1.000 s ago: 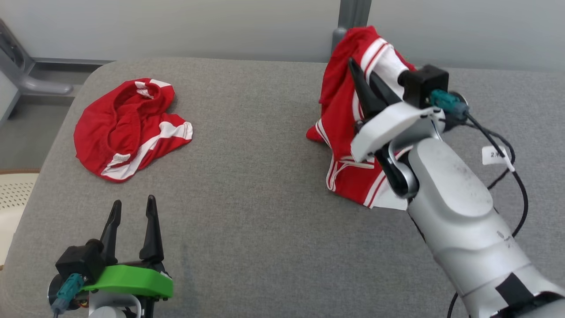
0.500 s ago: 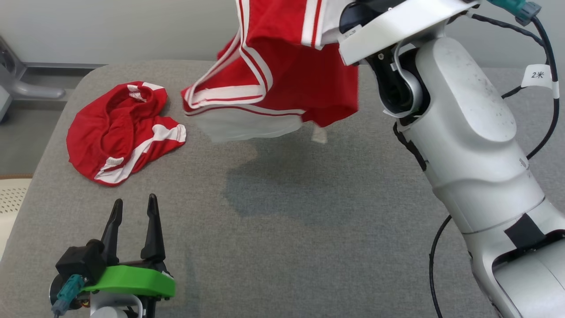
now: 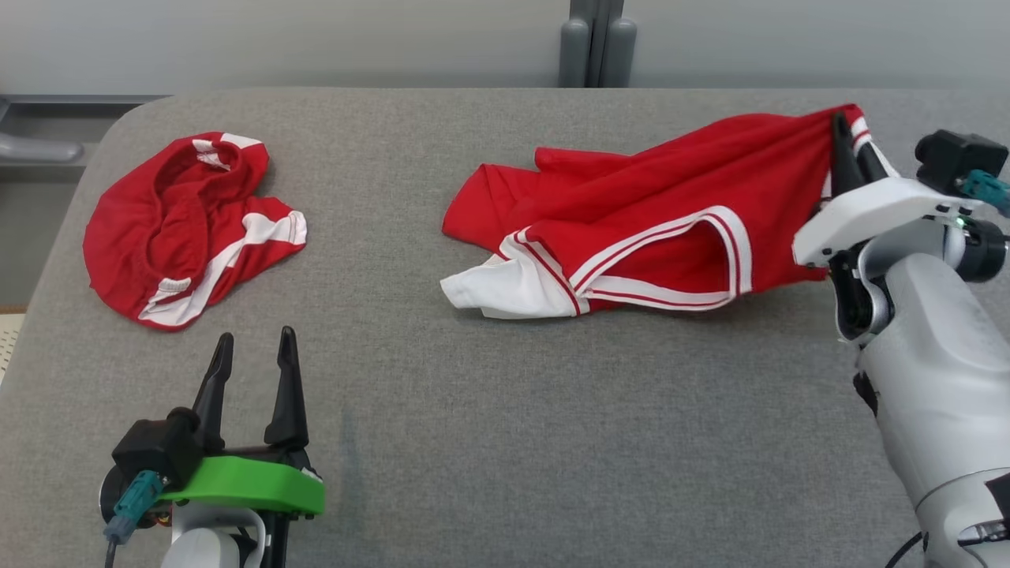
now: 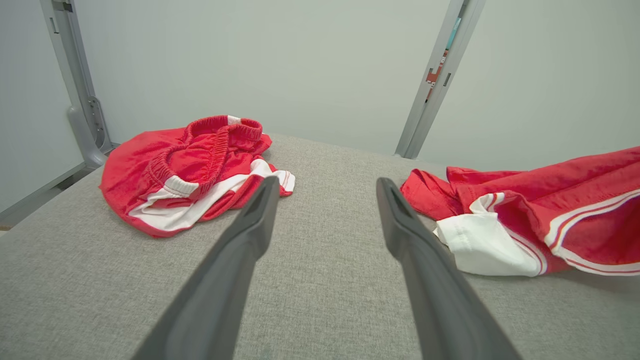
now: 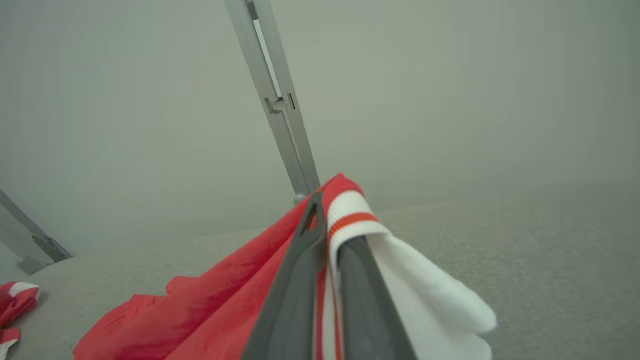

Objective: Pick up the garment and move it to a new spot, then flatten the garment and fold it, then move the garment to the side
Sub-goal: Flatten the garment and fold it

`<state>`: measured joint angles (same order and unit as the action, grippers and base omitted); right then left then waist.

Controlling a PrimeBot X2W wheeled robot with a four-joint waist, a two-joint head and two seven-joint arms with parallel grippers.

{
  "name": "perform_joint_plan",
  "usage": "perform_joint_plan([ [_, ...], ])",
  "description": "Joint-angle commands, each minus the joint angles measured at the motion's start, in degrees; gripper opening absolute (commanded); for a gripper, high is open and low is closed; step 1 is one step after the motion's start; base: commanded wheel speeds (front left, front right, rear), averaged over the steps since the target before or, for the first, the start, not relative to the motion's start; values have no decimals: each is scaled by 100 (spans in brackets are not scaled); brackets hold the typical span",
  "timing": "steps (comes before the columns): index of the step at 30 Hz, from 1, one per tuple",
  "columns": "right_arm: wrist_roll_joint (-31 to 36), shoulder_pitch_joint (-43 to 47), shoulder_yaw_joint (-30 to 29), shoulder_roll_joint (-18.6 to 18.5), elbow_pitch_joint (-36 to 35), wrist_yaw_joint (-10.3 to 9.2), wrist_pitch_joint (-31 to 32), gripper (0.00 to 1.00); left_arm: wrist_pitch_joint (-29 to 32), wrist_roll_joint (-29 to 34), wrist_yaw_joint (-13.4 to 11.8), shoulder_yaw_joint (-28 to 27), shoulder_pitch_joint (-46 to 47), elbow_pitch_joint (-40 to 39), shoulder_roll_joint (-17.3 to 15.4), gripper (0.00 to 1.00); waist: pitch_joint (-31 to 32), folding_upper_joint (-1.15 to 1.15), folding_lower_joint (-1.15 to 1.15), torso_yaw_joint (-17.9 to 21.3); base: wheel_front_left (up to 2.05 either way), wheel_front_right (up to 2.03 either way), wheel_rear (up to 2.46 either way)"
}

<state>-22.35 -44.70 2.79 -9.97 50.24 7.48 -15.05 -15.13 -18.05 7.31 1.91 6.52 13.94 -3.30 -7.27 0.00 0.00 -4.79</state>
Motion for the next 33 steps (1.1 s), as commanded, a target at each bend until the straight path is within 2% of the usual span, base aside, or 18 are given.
perform_joint_plan([
  [1,161,72,-122,-32,139,1,-16,100,-3,-22,21,11,102,4,-61,100,-50,0,0,20,0,0,0],
  [10,1097,202,-563,-229,660,0,13,100,-3,-64,22,60,56,71,-73,100,61,0,0,-55,0,0,0],
  [13,1409,400,-739,-204,666,-1,289,100,-3,-64,22,12,-37,80,-71,100,169,0,0,-57,0,0,0],
  [19,2030,998,-1269,-116,131,-1,815,100,-3,-48,22,-57,-161,47,-55,100,306,0,0,-3,0,0,0],
  [23,2334,1561,-1510,105,-634,-1,1078,100,-3,-43,22,-54,-181,34,-44,100,355,0,0,28,0,0,0],
  [24,2390,1874,-1409,295,-1125,-1,1166,100,-3,-47,22,-65,-198,31,-40,100,366,0,0,51,0,0,0],
  [27,2329,2218,-962,490,-1874,-1,1370,100,-3,-37,22,-102,-209,14,-42,100,365,0,0,105,0,0,0],
  [30,2059,2400,-338,609,-2324,-1,1709,100,-3,-19,22,-123,-177,-2,-42,100,328,0,0,132,0,0,0],
  [33,1699,2404,347,667,-2462,-1,2048,100,-3,-8,22,-90,-109,-13,-36,100,271,0,0,112,0,0,0],
])
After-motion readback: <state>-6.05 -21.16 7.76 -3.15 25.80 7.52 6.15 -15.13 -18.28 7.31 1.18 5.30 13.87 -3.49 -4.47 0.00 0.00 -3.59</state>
